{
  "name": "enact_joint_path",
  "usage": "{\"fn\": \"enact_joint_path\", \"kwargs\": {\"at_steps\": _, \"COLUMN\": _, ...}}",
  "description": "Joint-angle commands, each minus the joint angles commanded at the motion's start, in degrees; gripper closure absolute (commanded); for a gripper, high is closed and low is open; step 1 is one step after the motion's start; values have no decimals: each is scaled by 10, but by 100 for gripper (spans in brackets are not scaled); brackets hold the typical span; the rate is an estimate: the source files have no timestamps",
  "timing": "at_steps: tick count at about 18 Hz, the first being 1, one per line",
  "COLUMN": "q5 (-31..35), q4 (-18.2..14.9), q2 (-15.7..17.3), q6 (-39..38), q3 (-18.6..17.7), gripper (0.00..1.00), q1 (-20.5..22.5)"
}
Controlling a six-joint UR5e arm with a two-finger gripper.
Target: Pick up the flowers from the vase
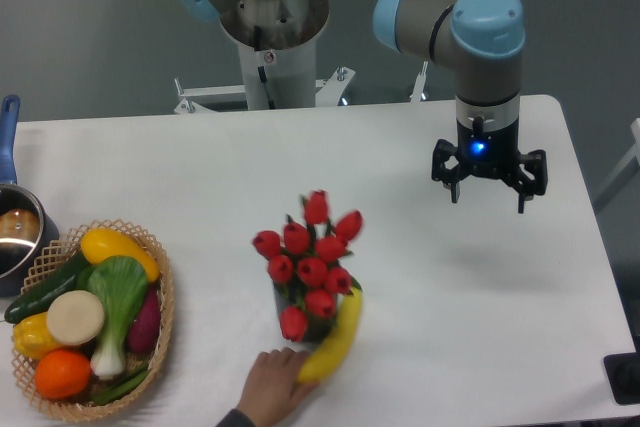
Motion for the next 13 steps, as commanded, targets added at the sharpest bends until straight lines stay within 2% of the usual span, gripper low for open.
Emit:
{"fn": "enact_joint_path", "kwargs": {"at_steps": 8, "q5": -19, "q4": 6, "q2": 20, "q6": -5, "q3": -11, "gripper": 0, "q1": -10}}
{"fn": "enact_joint_path", "kwargs": {"at_steps": 13, "q5": -135, "q4": 7, "q2": 62, "q6": -41, "q3": -42, "gripper": 0, "q1": -11}}
